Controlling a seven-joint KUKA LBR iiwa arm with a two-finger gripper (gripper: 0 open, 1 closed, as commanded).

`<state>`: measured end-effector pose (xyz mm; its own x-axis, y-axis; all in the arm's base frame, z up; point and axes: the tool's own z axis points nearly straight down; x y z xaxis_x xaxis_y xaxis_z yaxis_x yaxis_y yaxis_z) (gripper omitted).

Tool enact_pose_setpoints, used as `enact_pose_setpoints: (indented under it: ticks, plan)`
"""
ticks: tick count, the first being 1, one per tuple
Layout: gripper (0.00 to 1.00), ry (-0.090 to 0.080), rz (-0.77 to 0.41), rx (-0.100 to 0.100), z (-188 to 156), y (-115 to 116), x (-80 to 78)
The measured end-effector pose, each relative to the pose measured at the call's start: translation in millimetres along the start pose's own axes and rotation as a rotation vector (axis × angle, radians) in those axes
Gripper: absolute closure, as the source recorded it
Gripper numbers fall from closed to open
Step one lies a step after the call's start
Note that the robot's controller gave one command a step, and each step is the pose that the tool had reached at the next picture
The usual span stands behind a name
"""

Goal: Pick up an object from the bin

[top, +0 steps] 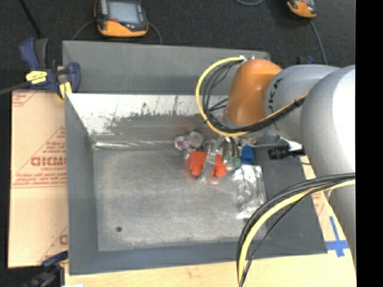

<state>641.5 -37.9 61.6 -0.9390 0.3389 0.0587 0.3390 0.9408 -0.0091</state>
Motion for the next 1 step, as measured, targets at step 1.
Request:
enact_pose_setpoints:
  ticks: [1]
  plan:
    - [1.00,-0.005,-0.016,-0.002,-0.5,-1.2,0.3]
